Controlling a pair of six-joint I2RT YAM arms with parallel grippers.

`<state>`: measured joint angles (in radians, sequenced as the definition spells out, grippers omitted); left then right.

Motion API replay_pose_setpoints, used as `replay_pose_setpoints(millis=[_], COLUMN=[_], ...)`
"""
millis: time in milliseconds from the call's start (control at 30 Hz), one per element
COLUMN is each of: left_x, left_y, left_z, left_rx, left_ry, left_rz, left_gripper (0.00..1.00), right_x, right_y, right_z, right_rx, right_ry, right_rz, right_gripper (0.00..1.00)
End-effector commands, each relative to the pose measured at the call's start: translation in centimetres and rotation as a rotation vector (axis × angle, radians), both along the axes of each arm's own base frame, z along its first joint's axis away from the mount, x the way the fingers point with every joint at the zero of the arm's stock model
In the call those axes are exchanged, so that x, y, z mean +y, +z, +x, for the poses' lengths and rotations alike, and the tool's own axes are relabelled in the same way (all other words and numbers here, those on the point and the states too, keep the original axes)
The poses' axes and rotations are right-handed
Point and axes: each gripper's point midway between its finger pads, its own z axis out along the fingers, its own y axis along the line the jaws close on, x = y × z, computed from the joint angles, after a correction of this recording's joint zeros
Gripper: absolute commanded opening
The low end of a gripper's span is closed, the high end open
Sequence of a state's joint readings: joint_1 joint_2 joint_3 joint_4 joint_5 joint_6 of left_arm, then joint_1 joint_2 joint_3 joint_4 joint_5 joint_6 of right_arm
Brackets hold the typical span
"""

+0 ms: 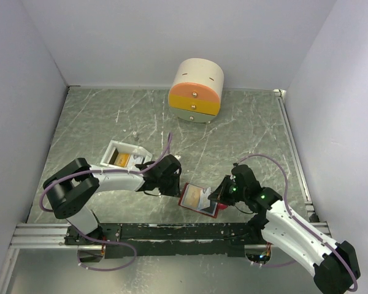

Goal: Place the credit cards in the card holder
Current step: Insert the credit card into the card holder.

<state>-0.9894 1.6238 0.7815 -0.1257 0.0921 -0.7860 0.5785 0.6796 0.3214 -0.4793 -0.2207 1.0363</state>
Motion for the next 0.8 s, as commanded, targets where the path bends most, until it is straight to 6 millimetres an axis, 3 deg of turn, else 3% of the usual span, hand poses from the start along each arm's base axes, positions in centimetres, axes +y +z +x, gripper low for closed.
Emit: replay_pose_setpoints(millis=[0,767], left_x=[0.62,0.46], left_y=[-0.57,-0.77], left_z=[-0.65,-0.95], left_rx=[0.011,0.015], left_ry=[0.001,-0.004], left_rz=[0.032,0.031], left_gripper=[0.15,0.16], right_x=[-0.07,-0.3], right_y=[0.39,1.01], right_z=[0.2,0.44], right_rx=[-0.007,-0.026], right_ry=[-0.01,-0.028], right_rz=[0.001,0.0], right_gripper=[0.0,0.0])
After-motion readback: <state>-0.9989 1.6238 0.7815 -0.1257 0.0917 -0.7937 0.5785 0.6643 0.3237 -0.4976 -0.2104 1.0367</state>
